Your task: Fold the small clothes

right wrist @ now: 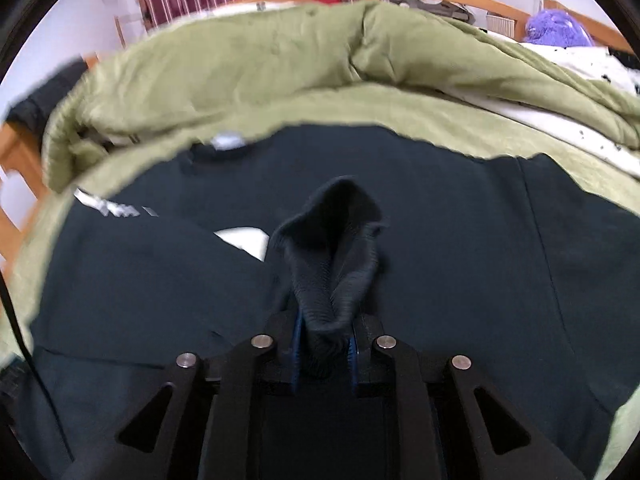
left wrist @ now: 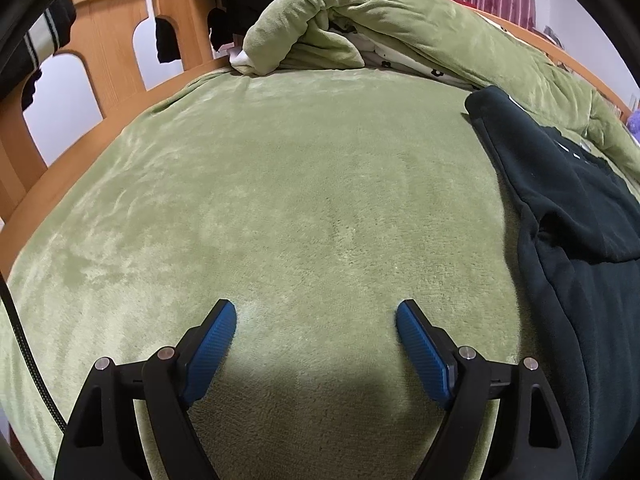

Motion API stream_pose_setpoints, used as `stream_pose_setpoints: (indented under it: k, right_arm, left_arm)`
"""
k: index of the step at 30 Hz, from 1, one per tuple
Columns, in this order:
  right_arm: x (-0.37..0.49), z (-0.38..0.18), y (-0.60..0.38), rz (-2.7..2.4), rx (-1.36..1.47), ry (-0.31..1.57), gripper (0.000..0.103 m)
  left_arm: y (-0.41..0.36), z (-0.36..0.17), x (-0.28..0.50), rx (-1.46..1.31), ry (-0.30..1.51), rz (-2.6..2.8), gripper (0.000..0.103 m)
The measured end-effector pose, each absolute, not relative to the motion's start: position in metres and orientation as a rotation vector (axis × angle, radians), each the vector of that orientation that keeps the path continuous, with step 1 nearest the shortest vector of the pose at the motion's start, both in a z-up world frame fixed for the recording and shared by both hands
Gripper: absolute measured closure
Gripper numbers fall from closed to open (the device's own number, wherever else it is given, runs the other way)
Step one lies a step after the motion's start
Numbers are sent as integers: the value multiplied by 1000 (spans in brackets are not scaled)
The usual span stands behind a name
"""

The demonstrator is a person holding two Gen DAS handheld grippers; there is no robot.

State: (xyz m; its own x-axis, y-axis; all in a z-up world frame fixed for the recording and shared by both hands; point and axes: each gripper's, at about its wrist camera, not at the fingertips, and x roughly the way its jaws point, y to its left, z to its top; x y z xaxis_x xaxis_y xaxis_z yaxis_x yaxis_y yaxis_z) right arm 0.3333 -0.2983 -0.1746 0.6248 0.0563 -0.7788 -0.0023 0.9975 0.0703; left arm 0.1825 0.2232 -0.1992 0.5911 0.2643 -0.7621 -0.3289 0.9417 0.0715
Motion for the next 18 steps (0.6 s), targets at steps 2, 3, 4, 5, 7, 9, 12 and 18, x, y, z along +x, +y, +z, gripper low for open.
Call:
stream_pose_setpoints:
  k: [2,3,4,5,7,9,12,18]
  right_arm:
    - [328,-172,-307,-22,47,903,74]
    - [326,-169,-308,-31,51,908,74]
    - [324,-165,-311,-33,55,911,74]
    - [319,-158,-314,-47,45,910,74]
    - [308,-143,-319,-64,28,885,74]
    - [296,-128,-325,-54,34,864,74]
    - [278,-108,-340,-49,42,845,71]
    - [240,-79,-395,-85,9,807,53]
  left_arm:
    - [221,-195,183,-84,871,351,21]
    - [219,-192,183,-97,865,343,21]
    - [218,-188,183,-121,858,330,21]
    - [215,-183,183,-144,850,315,21]
    - [206,-174,183,-165,830,297,21]
    - [195,-163,184,-163,806,279,21]
    - [175,-152,189,-150,789,235,21]
    - [138,-159,194,-113,793,183,21]
